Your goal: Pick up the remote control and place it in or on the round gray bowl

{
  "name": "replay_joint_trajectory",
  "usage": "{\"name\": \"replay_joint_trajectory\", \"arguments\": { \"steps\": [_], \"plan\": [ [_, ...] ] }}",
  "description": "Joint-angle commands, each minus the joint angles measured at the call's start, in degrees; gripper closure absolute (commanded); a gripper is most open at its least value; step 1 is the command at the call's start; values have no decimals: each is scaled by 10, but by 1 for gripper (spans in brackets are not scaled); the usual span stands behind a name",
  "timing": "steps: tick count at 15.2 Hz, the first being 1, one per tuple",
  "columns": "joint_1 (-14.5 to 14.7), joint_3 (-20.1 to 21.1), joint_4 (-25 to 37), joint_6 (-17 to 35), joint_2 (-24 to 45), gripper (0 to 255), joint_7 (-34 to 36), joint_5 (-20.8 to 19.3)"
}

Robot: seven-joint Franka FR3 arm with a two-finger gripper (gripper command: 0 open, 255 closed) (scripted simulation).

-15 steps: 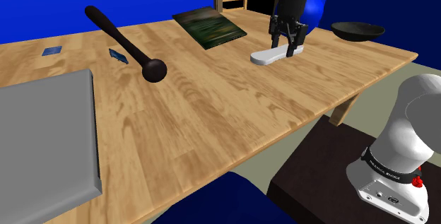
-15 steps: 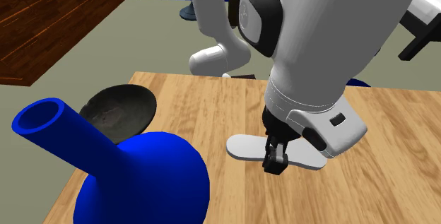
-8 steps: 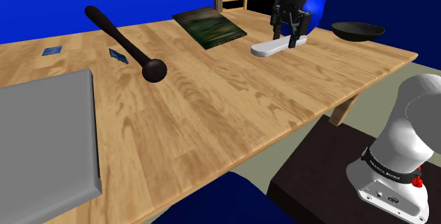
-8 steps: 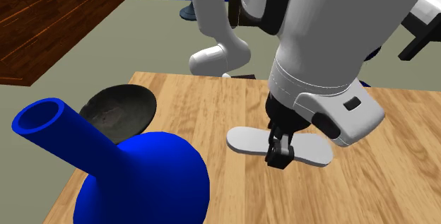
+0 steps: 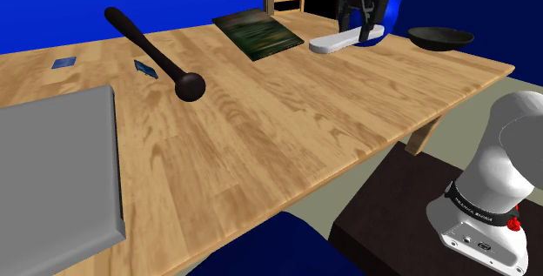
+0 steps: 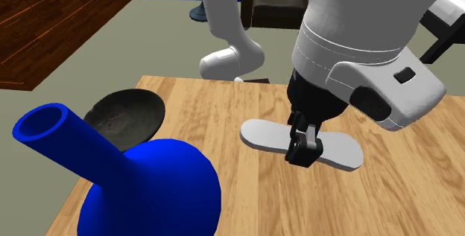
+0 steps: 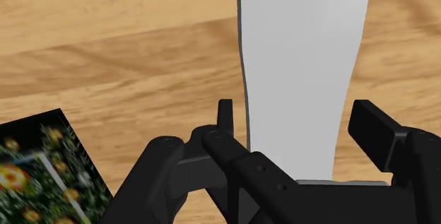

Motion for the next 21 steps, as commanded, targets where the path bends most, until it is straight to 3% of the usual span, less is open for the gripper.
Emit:
{"name": "replay_joint_trajectory", "arguments": {
  "steps": [1, 8, 21],
  "plan": [
    [0, -1, 20, -15, 5, 255, -2, 0],
    [2, 0, 89, -67, 22, 255, -4, 3],
    [-52, -112, 37, -102, -81, 255, -160, -74]
  ]
}}
